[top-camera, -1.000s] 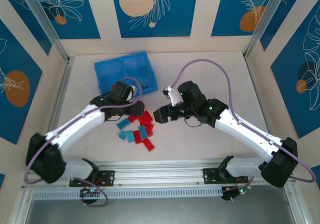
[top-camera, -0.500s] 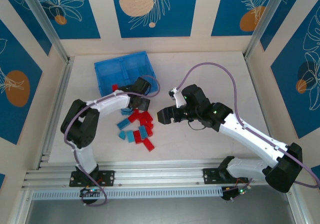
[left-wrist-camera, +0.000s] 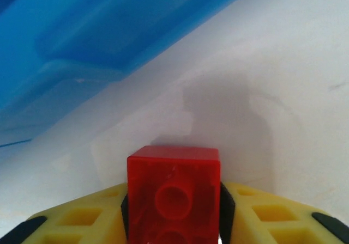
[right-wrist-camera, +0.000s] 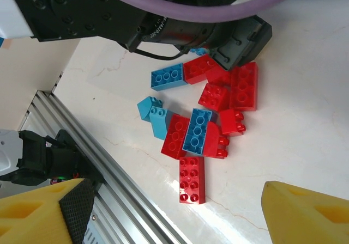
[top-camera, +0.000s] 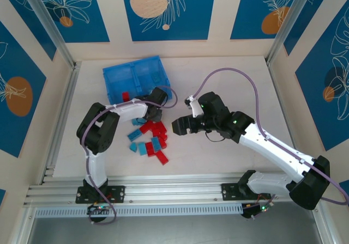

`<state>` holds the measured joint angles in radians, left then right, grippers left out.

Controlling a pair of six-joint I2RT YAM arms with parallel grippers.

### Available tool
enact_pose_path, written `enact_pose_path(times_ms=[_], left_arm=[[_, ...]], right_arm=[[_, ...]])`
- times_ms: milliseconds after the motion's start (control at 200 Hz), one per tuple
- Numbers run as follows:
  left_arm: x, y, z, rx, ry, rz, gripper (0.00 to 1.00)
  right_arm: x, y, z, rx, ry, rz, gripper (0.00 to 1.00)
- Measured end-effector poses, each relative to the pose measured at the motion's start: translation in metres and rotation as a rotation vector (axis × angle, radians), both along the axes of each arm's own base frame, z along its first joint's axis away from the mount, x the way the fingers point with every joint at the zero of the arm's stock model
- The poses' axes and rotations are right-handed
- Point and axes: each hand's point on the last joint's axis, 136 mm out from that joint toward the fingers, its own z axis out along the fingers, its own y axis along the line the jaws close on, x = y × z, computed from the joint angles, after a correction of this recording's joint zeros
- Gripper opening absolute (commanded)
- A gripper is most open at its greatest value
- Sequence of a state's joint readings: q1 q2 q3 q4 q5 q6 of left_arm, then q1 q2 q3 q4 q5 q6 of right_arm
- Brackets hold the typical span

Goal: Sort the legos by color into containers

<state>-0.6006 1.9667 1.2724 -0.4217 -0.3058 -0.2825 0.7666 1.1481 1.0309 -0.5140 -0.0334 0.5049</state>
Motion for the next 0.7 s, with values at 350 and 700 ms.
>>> enact_pose_path(times_ms=[350, 700], left_arm=[[-0.011, 0.009, 0.033, -0.031, -0.05, 0.017, 0.27], [0.024, 0.066, 0.232, -0.227, -0.491, 0.21, 0.27]], right_arm=[[0.001, -0.004, 0.007, 0.015, -0.004, -0.033, 0.82], [0.004, -0.01, 0.02, 0.039, -0.042, -0.077, 0.82]])
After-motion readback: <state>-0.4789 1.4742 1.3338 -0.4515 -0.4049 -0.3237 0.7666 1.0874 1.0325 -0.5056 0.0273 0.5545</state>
